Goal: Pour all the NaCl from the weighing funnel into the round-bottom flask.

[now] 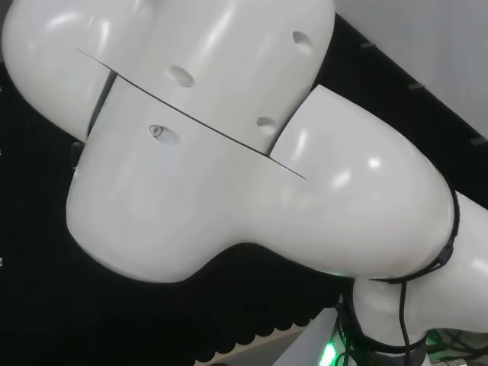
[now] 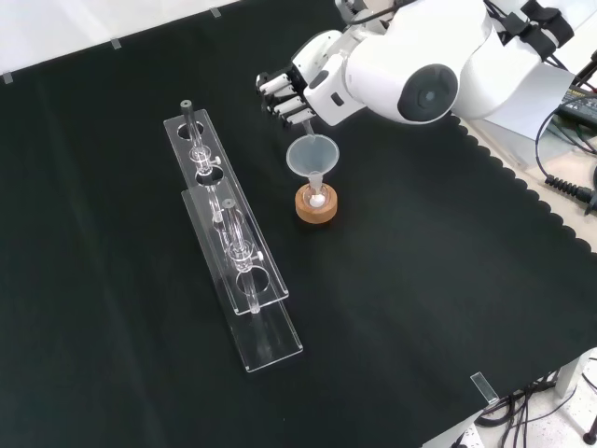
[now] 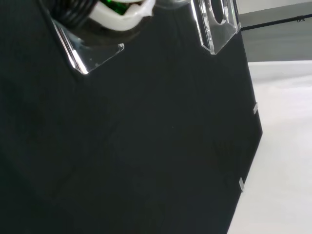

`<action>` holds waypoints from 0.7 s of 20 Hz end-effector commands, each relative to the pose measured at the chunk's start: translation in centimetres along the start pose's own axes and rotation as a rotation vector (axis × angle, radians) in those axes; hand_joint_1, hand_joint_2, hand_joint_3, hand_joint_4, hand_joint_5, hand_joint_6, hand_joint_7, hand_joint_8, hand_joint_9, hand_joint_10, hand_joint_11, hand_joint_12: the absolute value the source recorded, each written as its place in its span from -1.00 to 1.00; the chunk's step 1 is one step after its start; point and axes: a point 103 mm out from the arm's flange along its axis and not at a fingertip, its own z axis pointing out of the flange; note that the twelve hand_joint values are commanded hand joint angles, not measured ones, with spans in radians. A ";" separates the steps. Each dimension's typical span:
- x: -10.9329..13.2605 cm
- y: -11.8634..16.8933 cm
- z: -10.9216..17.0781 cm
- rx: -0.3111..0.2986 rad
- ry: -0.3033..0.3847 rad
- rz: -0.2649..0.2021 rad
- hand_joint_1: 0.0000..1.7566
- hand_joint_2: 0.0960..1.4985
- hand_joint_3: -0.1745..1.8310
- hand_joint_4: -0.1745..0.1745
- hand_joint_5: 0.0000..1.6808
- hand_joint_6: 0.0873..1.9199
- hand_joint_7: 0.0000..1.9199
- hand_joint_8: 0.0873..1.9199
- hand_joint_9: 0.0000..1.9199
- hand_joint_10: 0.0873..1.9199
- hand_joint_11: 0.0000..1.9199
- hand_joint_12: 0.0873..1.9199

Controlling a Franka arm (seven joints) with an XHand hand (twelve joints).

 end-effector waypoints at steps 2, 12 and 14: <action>-0.6 -0.3 1.0 -0.044 0.151 -0.004 0.22 0.00 -0.32 1.00 0.33 -0.13 -0.26 -0.42 0.06 -0.69 -0.28 0.18; -2.6 -0.7 3.8 -0.083 0.512 -0.030 0.22 0.00 -0.31 1.00 0.33 -0.13 -0.26 -0.42 0.06 -0.69 -0.28 0.18; -2.9 -0.7 4.2 -0.089 0.560 -0.037 0.22 0.00 -0.31 1.00 0.33 -0.13 -0.26 -0.42 0.06 -0.69 -0.28 0.18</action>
